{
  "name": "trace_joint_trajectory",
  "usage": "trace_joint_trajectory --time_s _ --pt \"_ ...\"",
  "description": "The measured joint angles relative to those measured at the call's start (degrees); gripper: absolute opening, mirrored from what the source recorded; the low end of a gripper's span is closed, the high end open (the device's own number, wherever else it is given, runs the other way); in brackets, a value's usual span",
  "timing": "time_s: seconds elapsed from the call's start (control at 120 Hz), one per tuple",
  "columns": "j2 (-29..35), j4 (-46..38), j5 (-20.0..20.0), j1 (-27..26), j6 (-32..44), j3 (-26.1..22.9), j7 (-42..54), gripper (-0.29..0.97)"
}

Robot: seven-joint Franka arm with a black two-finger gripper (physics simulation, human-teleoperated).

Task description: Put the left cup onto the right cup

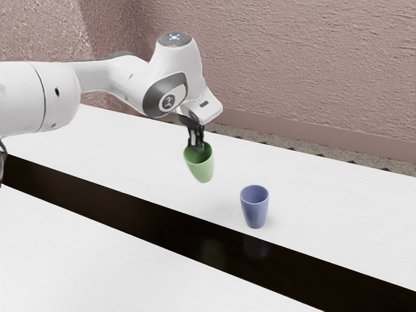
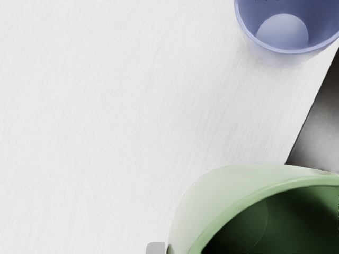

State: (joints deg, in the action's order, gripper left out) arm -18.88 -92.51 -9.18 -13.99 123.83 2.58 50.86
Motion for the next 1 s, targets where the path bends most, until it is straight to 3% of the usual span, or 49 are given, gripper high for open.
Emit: trace_joint_trajectory --time_s 0.342,0.5,1.0 --pt "-6.0 7.7 -0.7 -3.3 -1.8 0.2 -0.3 -0.11" --pt "-7.8 10.3 -0.5 -9.1 -2.2 4.7 -0.3 -0.11" --pt "-5.1 11.4 0.7 -11.9 -5.8 5.3 -0.8 -0.11"
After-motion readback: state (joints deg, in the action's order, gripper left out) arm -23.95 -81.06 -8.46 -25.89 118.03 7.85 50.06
